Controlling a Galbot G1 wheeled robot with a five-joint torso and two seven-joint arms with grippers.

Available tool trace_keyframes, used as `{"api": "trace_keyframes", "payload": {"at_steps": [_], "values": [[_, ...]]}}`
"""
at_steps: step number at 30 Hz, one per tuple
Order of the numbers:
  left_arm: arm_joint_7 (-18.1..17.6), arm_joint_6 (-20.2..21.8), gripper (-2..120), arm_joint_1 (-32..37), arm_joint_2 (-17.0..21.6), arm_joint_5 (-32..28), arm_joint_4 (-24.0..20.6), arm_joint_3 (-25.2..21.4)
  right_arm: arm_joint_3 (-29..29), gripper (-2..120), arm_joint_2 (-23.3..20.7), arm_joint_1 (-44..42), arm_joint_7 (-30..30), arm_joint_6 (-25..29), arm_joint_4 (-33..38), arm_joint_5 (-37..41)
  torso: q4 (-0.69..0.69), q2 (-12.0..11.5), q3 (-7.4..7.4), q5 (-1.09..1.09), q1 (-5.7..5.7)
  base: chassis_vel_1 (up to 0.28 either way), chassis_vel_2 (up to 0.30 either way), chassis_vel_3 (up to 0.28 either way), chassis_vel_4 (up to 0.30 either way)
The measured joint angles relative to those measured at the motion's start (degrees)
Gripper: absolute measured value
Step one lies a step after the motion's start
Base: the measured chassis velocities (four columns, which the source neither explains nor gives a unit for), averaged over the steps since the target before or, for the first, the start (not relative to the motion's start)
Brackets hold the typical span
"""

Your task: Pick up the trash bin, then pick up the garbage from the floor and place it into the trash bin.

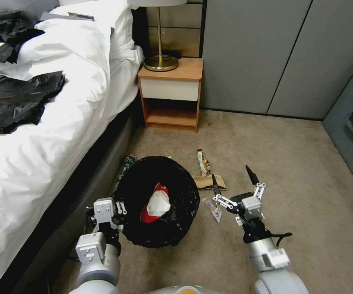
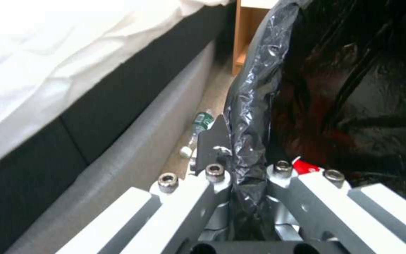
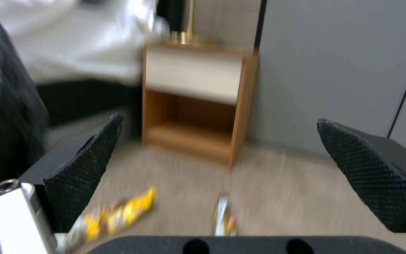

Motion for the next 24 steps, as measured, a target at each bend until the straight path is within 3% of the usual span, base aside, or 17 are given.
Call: {"api": "trace_keyframes", "payload": {"at_steps": [3,7,12,15,16,24], "values": [[0.0,0.0,0,0.2,0.2,-0.1,-0.3,-0.4,-1.1,100,-1.8,3.4,-0.5,-8.7,-3.2,4.9,0.01,0.0,0.0,0.0,0.0,0.0,0.0,0.0,0.0],[0.0,0.1,0,0.4,0.2,-0.1,-0.4,-0.6,-1.9,100,-2.9,7.0,-3.3,-14.0,-8.1,7.6,0.0,0.0,0.0,0.0,0.0,0.0,0.0,0.0,0.0],[0.0,0.1,0,0.7,0.2,0.0,-0.4,-0.5,-2.5,100,-3.3,10.2,-6.2,-15.9,-13.9,7.8,0.0,0.0,0.0,0.0,0.0,0.0,0.0,0.0,0.0],[0.0,0.1,0,1.2,0.0,0.5,-0.4,-0.4,-2.7,100,-3.5,13.7,-10.7,-16.4,-22.8,7.0,0.0,0.0,0.0,0.0,0.0,0.0,0.0,0.0,0.0],[0.0,0.1,0,1.2,0.0,0.5,-0.4,-0.4,-2.7,100,-3.5,13.7,-10.7,-16.4,-22.8,7.0,0.0,0.0,0.0,0.0,0.0,0.0,0.0,0.0,0.0],[0.6,0.1,0,2.3,-0.4,1.6,-0.4,-0.1,-3.0,100,-3.1,18.6,-15.0,-14.0,-36.1,5.6,0.0,0.0,0.0,0.01,0.0,0.0,0.0,0.0,0.0]]}}
